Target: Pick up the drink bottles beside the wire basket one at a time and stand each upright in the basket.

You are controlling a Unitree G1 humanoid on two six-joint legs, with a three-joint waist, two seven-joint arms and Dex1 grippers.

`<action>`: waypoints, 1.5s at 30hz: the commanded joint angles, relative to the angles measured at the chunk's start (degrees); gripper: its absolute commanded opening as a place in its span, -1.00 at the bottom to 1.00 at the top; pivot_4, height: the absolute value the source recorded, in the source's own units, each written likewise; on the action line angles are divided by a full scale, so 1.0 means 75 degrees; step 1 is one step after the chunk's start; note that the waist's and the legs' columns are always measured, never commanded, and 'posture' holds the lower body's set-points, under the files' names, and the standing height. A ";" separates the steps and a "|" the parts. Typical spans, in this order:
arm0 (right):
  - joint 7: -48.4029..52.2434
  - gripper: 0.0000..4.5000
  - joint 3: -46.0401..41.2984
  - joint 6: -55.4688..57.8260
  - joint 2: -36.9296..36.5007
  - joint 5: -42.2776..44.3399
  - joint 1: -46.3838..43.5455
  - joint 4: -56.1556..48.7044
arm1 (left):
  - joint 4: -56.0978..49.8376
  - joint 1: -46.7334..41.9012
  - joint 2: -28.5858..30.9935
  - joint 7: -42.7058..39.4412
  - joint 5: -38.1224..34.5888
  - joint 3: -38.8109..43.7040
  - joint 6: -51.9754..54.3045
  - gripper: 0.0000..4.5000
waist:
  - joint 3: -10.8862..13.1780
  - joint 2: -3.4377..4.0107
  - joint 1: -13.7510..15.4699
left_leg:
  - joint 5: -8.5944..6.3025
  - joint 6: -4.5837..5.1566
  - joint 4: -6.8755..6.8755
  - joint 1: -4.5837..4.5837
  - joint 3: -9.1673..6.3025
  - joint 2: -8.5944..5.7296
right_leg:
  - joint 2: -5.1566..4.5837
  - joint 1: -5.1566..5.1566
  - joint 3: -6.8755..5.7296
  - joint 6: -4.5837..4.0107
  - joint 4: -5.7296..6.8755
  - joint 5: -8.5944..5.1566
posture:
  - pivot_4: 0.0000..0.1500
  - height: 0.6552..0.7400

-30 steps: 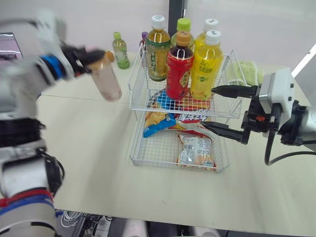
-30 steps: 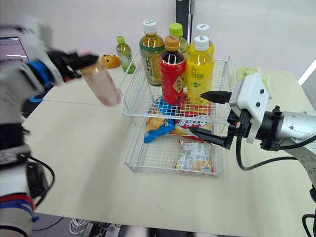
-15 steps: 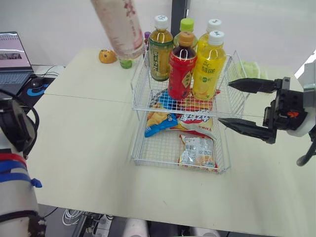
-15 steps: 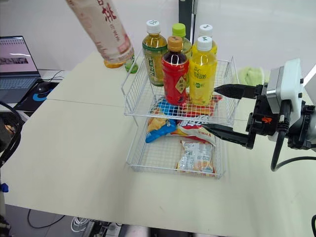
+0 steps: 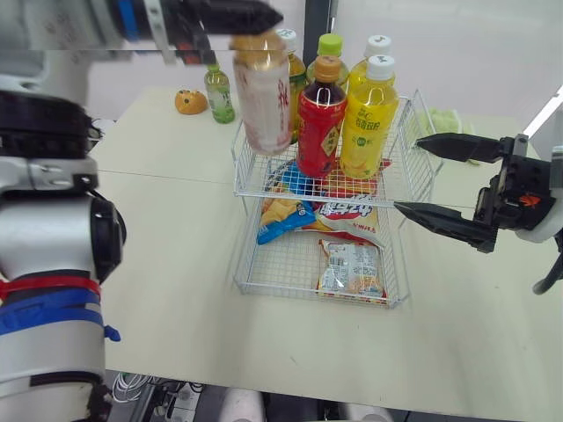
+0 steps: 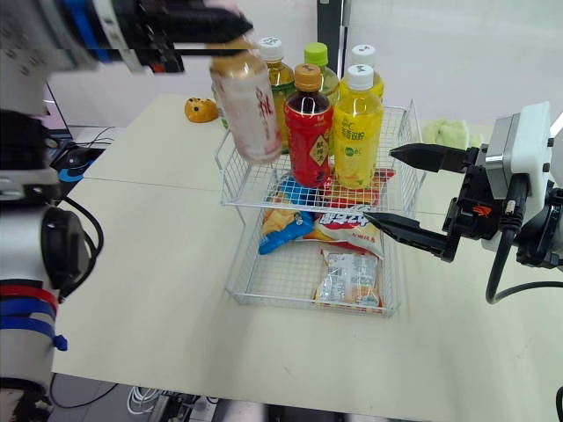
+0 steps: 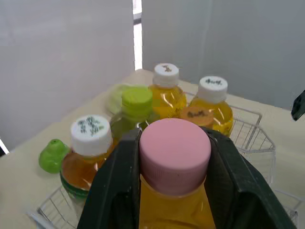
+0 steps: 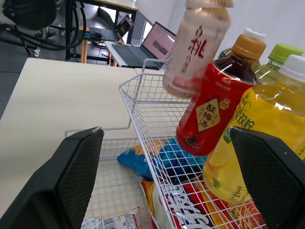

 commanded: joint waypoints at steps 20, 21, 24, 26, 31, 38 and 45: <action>-0.0218 1.00 -0.0367 -0.0078 -0.0268 0.0169 0.0066 -0.0179 | -0.0038 0.0209 -0.0230 -0.0420 0.0414 0.0188 -0.1053 0.33 | 0.0001 0.0001 0.0006 | 0.0000 -0.0001 -0.0001 -0.0024 0.0001 -0.0002 | 0.0000 -0.0020 -0.0001 -0.0001 -0.0004 0.0000 | 1.00 0.42; -0.0213 1.00 -0.0372 -0.0079 -0.0279 0.0172 0.0065 -0.0173 | -0.0031 0.0154 -0.0179 -0.0454 0.0385 0.0252 -0.1031 0.49 | 0.0001 0.0001 0.0006 | 0.0000 -0.0001 -0.0001 -0.0023 0.0001 -0.0002 | 0.0000 -0.0020 -0.0001 -0.0001 -0.0004 0.0000 | 1.00 0.42; -0.0188 1.00 -0.0411 -0.0076 -0.0332 0.0196 0.0075 -0.0149 | -0.0025 -0.0071 0.0013 -0.0543 0.0235 0.0481 -0.0820 0.88 | 0.0001 0.0001 0.0005 | 0.0000 -0.0001 -0.0001 -0.0023 0.0001 -0.0002 | 0.0000 -0.0020 -0.0001 -0.0001 -0.0004 0.0000 | 1.00 0.42; -0.0171 1.00 -0.0442 -0.0067 -0.0367 0.0217 0.0073 -0.0128 | -0.0085 -0.0226 0.0214 -0.0607 0.0121 0.0624 -0.0578 0.98 | 0.0001 0.0001 0.0005 | 0.0000 -0.0001 0.0000 -0.0023 0.0001 -0.0002 | 0.0000 -0.0020 -0.0001 -0.0001 -0.0003 0.0000 | 1.00 0.42; -0.0055 1.00 -0.0660 -0.0005 -0.0510 0.0289 0.0111 -0.0011 | -0.0402 -0.0506 0.0970 -0.0811 -0.0254 0.1011 0.0176 0.98 | 0.0001 0.0001 -0.0012 | 0.0000 -0.0001 -0.0003 -0.0023 0.0000 -0.0001 | 0.0001 -0.0021 -0.0001 -0.0001 -0.0004 0.0000 | 1.00 0.42; 0.0188 1.00 -0.1258 0.0090 -0.0876 0.0087 0.0321 0.0366 | -0.0476 0.0134 0.1916 -0.0258 0.0257 0.1387 -0.0683 0.98 | -0.0001 0.0003 -0.0001 | 0.0000 -0.0001 0.0004 -0.0012 -0.0001 -0.0002 | -0.0001 -0.0009 -0.0002 0.0000 0.0002 0.0000 | 1.00 0.42; 0.0724 1.00 -0.2367 -0.0020 -0.1173 -0.0840 0.1145 0.1148 | 0.0207 0.2211 0.2607 0.1375 0.1441 0.2003 -0.3110 0.98 | -0.0003 0.0007 -0.0007 | 0.0000 0.0000 0.0000 0.0029 0.0015 0.0000 | -0.0001 0.0009 0.0015 -0.0001 0.0020 0.0000 | 1.00 0.42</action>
